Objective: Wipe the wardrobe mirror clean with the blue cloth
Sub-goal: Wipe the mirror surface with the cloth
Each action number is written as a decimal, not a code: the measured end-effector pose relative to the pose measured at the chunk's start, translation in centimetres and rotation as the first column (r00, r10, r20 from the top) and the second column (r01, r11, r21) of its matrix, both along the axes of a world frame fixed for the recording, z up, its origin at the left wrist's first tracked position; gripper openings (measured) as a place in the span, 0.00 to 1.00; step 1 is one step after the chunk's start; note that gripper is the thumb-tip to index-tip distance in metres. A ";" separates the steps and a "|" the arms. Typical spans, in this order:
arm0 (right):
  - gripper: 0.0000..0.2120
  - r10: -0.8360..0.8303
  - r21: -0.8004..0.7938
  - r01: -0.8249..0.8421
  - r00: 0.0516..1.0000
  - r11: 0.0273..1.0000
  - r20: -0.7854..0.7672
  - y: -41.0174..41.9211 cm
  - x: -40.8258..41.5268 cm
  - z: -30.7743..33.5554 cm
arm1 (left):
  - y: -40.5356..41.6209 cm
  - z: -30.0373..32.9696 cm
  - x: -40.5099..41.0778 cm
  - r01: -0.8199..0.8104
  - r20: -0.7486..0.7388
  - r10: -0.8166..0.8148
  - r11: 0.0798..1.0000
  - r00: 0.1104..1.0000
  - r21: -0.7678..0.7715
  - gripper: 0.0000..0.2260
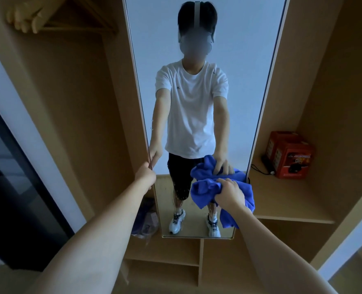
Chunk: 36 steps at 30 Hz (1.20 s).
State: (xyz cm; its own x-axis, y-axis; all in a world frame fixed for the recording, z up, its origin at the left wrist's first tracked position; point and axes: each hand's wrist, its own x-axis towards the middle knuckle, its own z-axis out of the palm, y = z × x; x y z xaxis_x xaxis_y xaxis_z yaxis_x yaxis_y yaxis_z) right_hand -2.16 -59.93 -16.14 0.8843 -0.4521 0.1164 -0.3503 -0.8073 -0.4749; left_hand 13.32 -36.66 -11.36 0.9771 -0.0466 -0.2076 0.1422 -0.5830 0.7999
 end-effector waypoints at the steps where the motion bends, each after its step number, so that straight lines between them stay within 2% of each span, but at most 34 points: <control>1: 0.13 -0.012 -0.002 0.012 0.999 1.000 0.041 0.3 0.0 0.7 | 0.0 -0.1 0.1 0.002 0.001 -0.002 1.000 1.000 -0.001 0.28; 4: 0.14 -0.082 -0.049 0.100 0.955 0.994 0.286 1.6 0.4 4.1 | 0.2 -0.2 0.2 0.027 -0.005 -0.027 0.999 1.000 -0.018 0.27; 6: 0.16 -0.122 -0.023 0.152 0.868 0.988 0.481 2.9 0.8 7.0 | 0.3 -0.2 0.3 0.052 -0.012 -0.053 0.998 0.999 -0.041 0.26; 8: 0.16 -0.133 0.045 0.135 0.760 0.990 0.636 4.3 1.3 10.1 | 0.4 -0.1 0.5 0.051 -0.032 -0.053 0.997 0.998 -0.060 0.24; 10: 0.15 -0.091 0.038 0.097 0.635 0.995 0.768 5.7 2.1 12.5 | 0.4 0.1 0.5 0.040 -0.051 -0.043 0.997 0.998 -0.061 0.23; 12: 0.15 -0.001 -0.061 0.085 0.593 0.995 0.805 6.8 3.1 13.2 | 0.6 0.1 0.4 0.050 -0.053 -0.053 0.997 0.997 -0.058 0.24; 14: 0.18 0.100 -0.207 0.072 0.694 0.976 0.713 7.2 4.1 11.7 | 0.7 0.1 0.2 0.072 -0.044 -0.075 0.995 0.996 -0.068 0.24; 16: 0.21 0.161 -0.340 0.041 0.823 0.939 0.544 7.2 4.7 8.4 | 0.8 0.0 0.3 0.108 -0.024 -0.110 0.993 0.994 -0.055 0.23; 18: 0.17 0.190 -0.455 0.012 0.899 0.891 0.395 7.2 4.9 4.7 | 1.0 0.0 0.3 0.123 -0.008 -0.123 0.992 0.992 -0.017 0.23; 20: 0.16 0.179 -0.501 -0.048 0.960 0.864 0.217 7.4 4.6 1.9 | 1.2 0.1 0.4 0.122 -0.005 -0.122 0.992 0.993 0.014 0.24; 23: 0.16 0.156 -0.492 -0.161 0.986 0.855 -0.053 7.5 4.3 -0.4 | 1.2 0.1 0.3 0.124 -0.016 -0.123 0.992 0.992 0.030 0.24; 26: 0.15 0.140 -0.442 -0.187 0.981 0.877 -0.136 7.5 4.0 -0.7 | 1.2 0.1 0.1 0.115 -0.024 -0.114 0.993 0.993 0.026 0.24; 28: 0.14 0.117 -0.362 -0.129 0.992 0.923 -0.054 8.0 4.0 0.3 | 1.3 -0.1 0.2 0.115 -0.025 -0.115 0.993 0.993 0.008 0.24; 31: 0.16 0.087 -0.241 -0.014 0.952 0.970 0.295 9.0 4.2 3.7 | 1.3 -0.2 0.5 0.122 -0.033 -0.123 0.992 0.992 -0.025 0.24; 34: 0.19 -0.043 0.020 0.039 0.787 0.999 0.616 9.3 4.5 8.8 | 1.3 0.0 0.3 0.144 -0.039 -0.146 0.988 0.989 -0.059 0.23; 36: 0.19 -0.086 0.080 0.041 0.668 0.996 0.739 9.2 4.9 11.5 | 1.4 0.1 0.4 0.118 -0.056 -0.124 0.989 0.991 -0.090 0.24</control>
